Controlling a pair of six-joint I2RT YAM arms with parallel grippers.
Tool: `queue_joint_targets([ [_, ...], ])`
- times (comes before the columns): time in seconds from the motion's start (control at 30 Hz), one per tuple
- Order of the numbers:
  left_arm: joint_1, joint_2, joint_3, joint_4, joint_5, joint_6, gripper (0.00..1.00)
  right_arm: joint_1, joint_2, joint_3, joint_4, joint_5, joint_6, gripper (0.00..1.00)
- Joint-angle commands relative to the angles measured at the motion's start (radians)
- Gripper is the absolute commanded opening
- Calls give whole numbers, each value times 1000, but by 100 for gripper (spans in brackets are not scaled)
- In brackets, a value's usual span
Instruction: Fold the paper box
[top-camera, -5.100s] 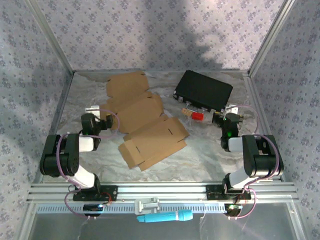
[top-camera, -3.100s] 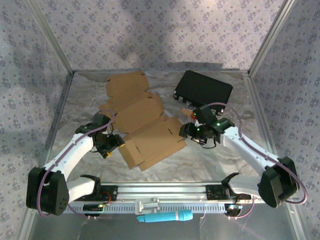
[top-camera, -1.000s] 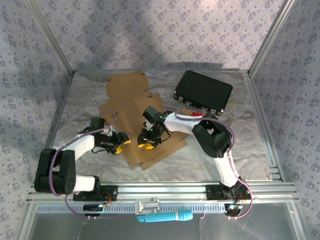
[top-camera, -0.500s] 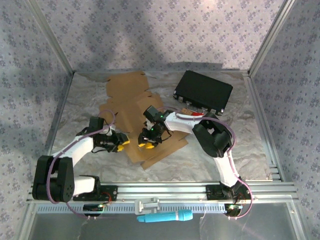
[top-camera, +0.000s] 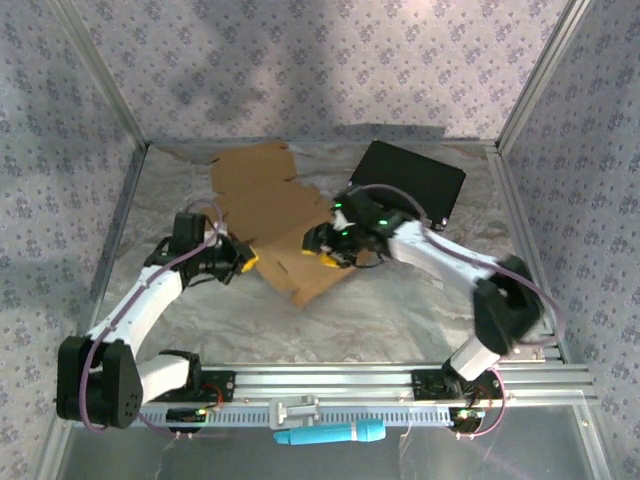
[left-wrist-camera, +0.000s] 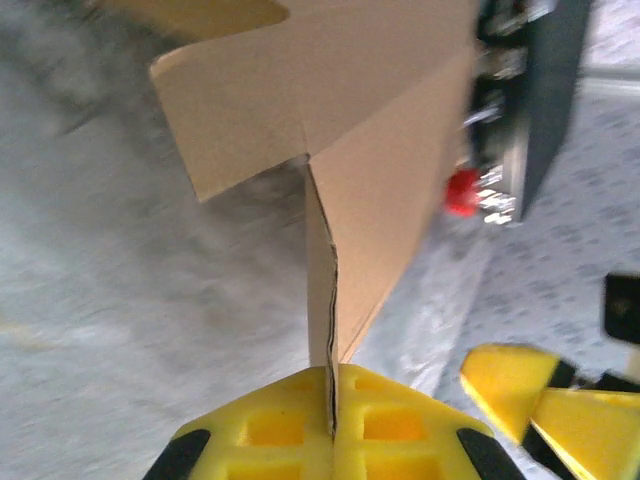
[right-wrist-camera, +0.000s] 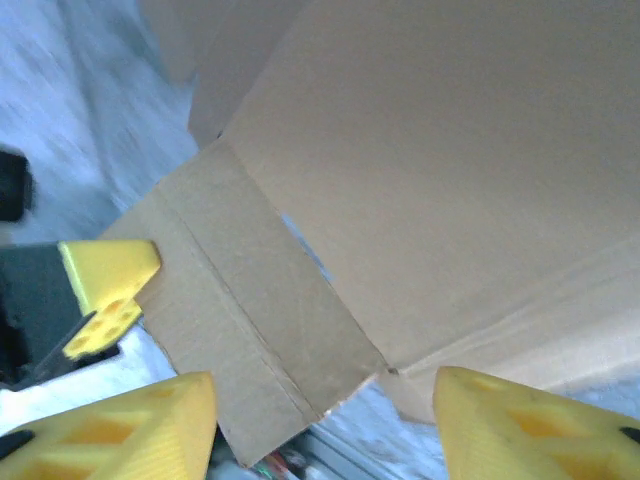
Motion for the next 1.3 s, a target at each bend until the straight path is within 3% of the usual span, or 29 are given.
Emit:
queue_joint_targets([
  [0.0, -5, -20, 71, 62, -36, -155, 0, -41, -128, -202, 171, 49, 252, 69],
  [0.2, -13, 8, 113, 106, -13, -209, 0, -45, -182, -389, 506, 92, 495, 80],
  [0.47, -14, 12, 129, 88, -6, -200, 0, -49, -48, -439, 756, 112, 645, 77],
  [0.7, -15, 0, 123, 72, -4, -195, 0, -54, 71, -438, 916, 114, 716, 64],
  [1.27, -13, 3, 131, 48, -6, -173, 0, -77, 58, -425, 906, 130, 726, 31],
])
